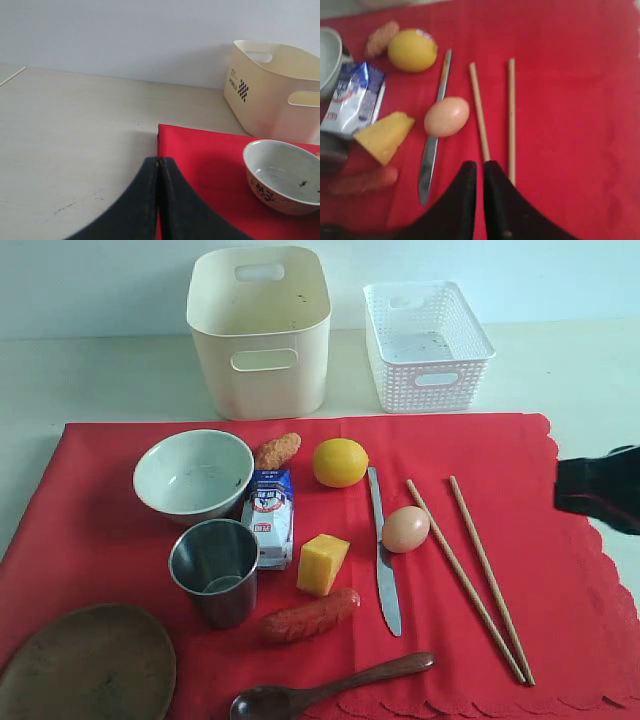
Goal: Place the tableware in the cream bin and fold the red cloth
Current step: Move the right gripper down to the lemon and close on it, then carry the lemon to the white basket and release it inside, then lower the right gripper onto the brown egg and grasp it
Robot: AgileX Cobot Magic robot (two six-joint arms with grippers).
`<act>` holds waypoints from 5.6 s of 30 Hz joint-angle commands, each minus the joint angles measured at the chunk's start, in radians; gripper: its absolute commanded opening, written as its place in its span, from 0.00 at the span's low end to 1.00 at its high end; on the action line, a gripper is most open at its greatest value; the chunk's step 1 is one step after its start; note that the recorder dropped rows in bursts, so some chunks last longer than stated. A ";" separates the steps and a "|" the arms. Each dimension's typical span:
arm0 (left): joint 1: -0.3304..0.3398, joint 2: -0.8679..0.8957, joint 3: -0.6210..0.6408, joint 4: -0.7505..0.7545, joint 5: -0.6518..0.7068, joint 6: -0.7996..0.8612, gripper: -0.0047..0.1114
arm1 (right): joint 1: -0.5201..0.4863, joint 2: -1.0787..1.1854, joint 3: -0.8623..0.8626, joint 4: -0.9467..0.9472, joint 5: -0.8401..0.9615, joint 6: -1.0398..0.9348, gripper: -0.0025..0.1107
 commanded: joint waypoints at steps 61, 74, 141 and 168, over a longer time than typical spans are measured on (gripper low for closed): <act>0.002 -0.005 0.000 0.006 -0.006 0.000 0.06 | 0.277 1.074 -0.888 -0.100 0.124 -0.348 0.02; 0.002 -0.005 0.000 0.006 -0.006 0.000 0.06 | 0.275 0.844 -0.888 -0.363 0.128 -0.059 0.02; 0.002 -0.005 0.000 0.006 -0.006 0.000 0.06 | 0.090 1.052 -0.888 -0.403 -0.609 0.056 0.63; 0.002 -0.005 0.000 0.006 -0.006 0.000 0.06 | 0.090 0.607 -0.807 -0.371 -0.073 0.063 0.13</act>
